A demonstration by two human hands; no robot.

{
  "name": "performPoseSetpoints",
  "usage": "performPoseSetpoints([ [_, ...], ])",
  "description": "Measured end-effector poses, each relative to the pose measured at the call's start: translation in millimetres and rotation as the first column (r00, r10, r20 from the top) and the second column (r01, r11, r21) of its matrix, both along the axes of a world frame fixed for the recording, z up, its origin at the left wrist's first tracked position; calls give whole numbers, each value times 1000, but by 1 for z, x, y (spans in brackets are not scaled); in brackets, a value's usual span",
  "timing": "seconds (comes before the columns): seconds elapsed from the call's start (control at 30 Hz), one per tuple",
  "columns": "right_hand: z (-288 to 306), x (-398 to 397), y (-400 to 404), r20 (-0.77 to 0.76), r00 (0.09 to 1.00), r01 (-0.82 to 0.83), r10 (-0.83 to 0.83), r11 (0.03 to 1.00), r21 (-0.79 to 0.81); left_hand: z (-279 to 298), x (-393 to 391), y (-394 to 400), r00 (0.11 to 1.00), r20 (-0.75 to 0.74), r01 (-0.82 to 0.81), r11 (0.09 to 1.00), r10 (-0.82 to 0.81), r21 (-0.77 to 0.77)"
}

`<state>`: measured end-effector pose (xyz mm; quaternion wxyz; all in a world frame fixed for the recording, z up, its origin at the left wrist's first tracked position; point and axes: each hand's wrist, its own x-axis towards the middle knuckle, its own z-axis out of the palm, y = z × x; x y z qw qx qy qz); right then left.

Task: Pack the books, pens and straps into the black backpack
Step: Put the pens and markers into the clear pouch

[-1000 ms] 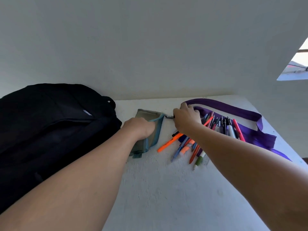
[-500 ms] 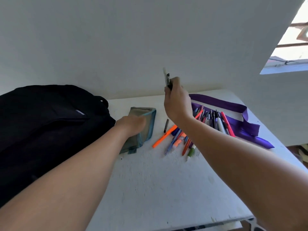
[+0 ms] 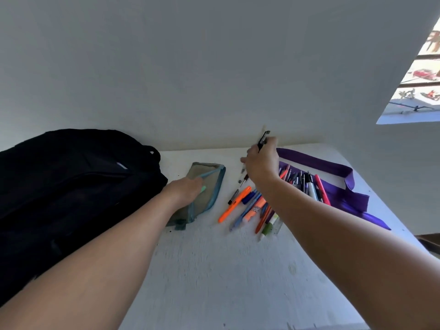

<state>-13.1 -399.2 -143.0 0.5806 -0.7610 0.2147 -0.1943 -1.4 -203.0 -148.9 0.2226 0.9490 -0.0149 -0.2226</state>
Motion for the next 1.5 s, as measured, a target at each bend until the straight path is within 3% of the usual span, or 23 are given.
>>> performPoseSetpoints([
  [0.03, 0, 1, 8, 25, 999, 38, -44, 977, 210, 3, 0, -2, 1000, 9, -23, 1000, 23, -11],
  [0.07, -6, 4, 16, 21, 995, 74, -97, 862, 501, 5, 1, -3, 999, 26, -47, 999, 48, -17],
  [0.17, -28, 8, 39, -135, 990, 35, 31, 888, 459, 9, 8, -8, 990, 65, -121, 990, 126, -75],
  [0.27, -39, -2, 67, -247, 940, -119, 235, 905, 409, 10, 10, -12, 985, 30, -166, 974, 173, -153],
  [0.33, -42, -11, 76, -407, 817, -349, 409, 912, 215, 9, 9, -11, 985, 5, -170, 970, 173, -173],
  [0.43, -40, -9, 73, -603, 647, -606, 466, 795, -35, 9, 7, -10, 992, -47, -125, 982, 119, -140],
  [0.5, -35, -4, 65, -593, 679, -649, 432, 731, -211, 9, 8, -10, 993, -75, -95, 990, 87, -103],
  [0.63, -19, -3, 25, -393, 868, -470, 304, 759, -451, 12, 11, -13, 993, -103, -71, 992, 60, -102],
  [0.73, -16, 0, -9, -491, 822, -563, 288, 538, -627, 13, 13, -15, 992, -118, -51, 993, 38, -110],
  [0.83, -20, 2, -23, -595, 763, -646, 253, 335, -686, 11, 14, -17, 993, -113, -35, 996, 25, -82],
  [1.13, -37, 0, -16, -626, 732, -669, 269, 113, -735, 12, 6, -19, 995, -98, 14, 1000, -16, -19],
  [1.3, -34, -2, -11, -609, 752, -606, 252, -101, -789, 15, 5, -15, 993, -117, 30, 999, -29, 11],
  [1.5, -26, -15, -18, -609, 729, -589, 313, -167, -791, 16, 5, -14, 991, -131, 33, 999, -31, 14],
])
